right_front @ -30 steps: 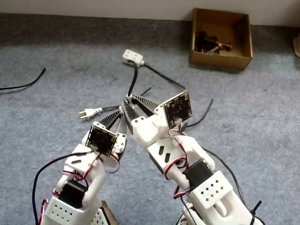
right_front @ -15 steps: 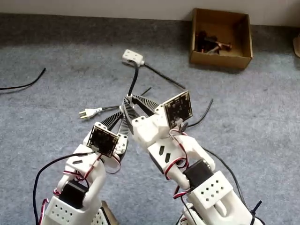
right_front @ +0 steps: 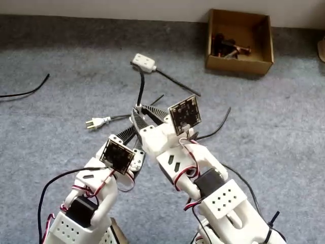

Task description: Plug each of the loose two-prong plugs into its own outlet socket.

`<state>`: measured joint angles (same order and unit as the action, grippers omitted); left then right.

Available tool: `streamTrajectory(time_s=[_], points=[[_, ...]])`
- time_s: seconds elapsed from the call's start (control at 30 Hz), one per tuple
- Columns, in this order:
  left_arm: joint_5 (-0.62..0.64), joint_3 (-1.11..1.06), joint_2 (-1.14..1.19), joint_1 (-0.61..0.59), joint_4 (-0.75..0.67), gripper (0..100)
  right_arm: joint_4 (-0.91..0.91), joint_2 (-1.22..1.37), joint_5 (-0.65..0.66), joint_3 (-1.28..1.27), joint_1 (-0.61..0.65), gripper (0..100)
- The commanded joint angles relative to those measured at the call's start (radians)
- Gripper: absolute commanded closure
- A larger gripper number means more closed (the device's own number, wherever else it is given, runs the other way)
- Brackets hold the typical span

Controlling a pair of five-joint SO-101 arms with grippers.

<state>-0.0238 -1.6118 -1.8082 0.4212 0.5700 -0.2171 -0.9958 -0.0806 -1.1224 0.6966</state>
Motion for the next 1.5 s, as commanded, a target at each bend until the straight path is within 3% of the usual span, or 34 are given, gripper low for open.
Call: streamTrajectory(time_s=[0.0,0.33,1.1,1.47], points=[[0.003,0.036,-0.013,0.018,-0.011,99,0.028,0.005,0.017,0.061,-0.013,99.3],[0.002,0.041,-0.013,0.007,0.003,99,0.027,0.001,0.017,0.054,-0.013,99.3],[0.003,0.028,-0.013,-0.143,-0.049,99,0.019,-0.001,0.017,0.053,-0.007,99.3],[0.003,0.035,-0.013,-0.145,-0.051,99,-0.035,-0.001,0.012,0.054,-0.007,99.3]])
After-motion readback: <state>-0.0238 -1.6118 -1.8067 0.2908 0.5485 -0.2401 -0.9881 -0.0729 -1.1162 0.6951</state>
